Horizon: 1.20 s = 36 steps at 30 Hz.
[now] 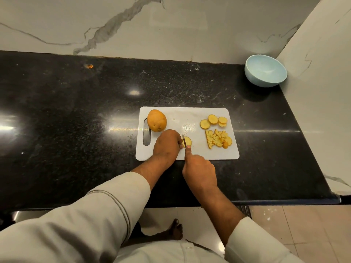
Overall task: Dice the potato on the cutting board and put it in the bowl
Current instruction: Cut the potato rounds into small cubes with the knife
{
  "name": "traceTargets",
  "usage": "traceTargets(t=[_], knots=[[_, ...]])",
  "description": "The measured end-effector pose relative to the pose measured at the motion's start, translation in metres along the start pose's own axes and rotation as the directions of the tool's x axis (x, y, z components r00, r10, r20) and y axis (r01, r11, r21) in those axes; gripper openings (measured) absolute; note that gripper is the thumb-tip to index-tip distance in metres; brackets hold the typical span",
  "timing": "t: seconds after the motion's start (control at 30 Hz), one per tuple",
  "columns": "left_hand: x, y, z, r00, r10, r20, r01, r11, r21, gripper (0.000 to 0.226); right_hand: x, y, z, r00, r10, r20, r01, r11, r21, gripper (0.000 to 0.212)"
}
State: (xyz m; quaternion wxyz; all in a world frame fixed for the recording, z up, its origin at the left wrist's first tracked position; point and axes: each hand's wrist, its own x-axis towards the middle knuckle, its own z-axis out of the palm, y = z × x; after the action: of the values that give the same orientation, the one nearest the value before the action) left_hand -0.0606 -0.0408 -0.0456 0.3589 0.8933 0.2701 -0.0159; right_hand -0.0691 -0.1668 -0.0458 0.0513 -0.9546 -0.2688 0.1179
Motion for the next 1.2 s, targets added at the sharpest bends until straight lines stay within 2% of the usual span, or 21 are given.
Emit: traceTargets(t=[0.5,0.8,0.97,1.13,1.2], knots=[[0.006,0.005,-0.004,1.0,-0.004,0.025,0.002,0.997,0.079,0.005,0.027,-0.002,0.011,0.997,-0.019,0.073,0.023,0.999,-0.042,0.063],[0.006,0.006,-0.001,1.0,-0.01,0.01,0.009,0.995,0.095,0.006,-0.004,0.003,0.014,0.995,-0.034,0.099,0.039,0.998,-0.05,0.065],[0.004,0.001,0.001,1.0,0.009,0.01,-0.01,0.998,0.069,0.015,-0.024,0.014,0.012,0.99,-0.034,0.135,0.04,0.998,-0.038,0.063],[0.01,-0.001,-0.004,0.997,-0.074,0.038,0.076,0.996,-0.041,0.029,-0.039,0.034,0.0,1.0,0.023,0.017,-0.024,0.998,0.063,0.053],[0.01,0.008,-0.003,0.994,-0.105,0.015,0.106,0.994,-0.009,0.035,-0.038,0.037,-0.004,0.998,0.051,-0.025,-0.048,0.994,0.099,0.052]])
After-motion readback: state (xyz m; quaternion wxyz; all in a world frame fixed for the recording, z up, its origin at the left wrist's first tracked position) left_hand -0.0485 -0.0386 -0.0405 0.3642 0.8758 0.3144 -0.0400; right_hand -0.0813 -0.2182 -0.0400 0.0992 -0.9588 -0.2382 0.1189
